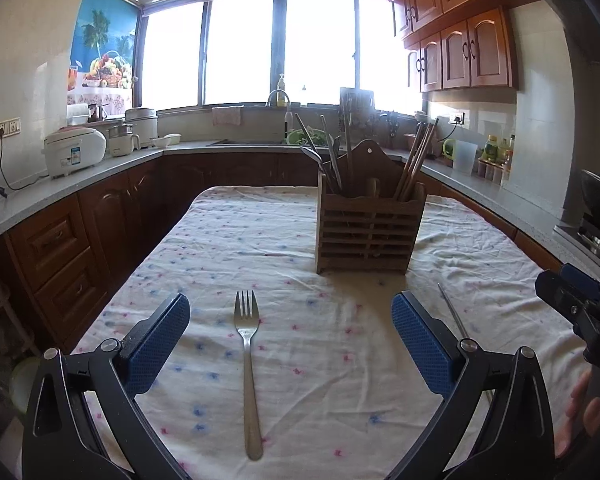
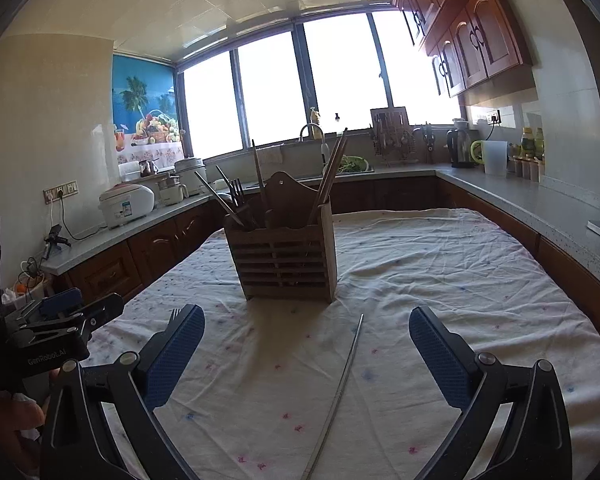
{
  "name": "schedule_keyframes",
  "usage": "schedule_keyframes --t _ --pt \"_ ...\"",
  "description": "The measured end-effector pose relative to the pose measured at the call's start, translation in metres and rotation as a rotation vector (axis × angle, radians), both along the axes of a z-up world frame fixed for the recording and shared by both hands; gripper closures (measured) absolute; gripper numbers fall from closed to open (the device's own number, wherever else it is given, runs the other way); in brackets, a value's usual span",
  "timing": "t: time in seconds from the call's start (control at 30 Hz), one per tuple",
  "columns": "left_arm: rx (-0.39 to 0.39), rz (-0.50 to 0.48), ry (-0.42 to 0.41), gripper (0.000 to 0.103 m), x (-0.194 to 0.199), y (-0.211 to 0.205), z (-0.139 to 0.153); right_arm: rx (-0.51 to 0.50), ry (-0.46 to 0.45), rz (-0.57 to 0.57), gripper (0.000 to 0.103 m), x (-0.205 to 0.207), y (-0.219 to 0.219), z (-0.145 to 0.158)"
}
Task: Organize utensils
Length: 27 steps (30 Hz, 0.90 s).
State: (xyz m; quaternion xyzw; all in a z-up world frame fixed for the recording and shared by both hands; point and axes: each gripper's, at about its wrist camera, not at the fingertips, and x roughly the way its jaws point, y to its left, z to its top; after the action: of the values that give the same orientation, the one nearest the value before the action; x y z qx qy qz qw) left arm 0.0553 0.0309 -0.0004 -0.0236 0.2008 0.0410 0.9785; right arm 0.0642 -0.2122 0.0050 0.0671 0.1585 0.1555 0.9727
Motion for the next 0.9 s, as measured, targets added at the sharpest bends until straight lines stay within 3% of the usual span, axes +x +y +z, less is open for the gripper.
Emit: schedule_keyframes --t 0.9 --pt "0.054 0.059 -0.032 0.0 -0.02 -0.004 0.002 -0.042 -0.054 -0.009 0.0 -0.018 0.006 0.0"
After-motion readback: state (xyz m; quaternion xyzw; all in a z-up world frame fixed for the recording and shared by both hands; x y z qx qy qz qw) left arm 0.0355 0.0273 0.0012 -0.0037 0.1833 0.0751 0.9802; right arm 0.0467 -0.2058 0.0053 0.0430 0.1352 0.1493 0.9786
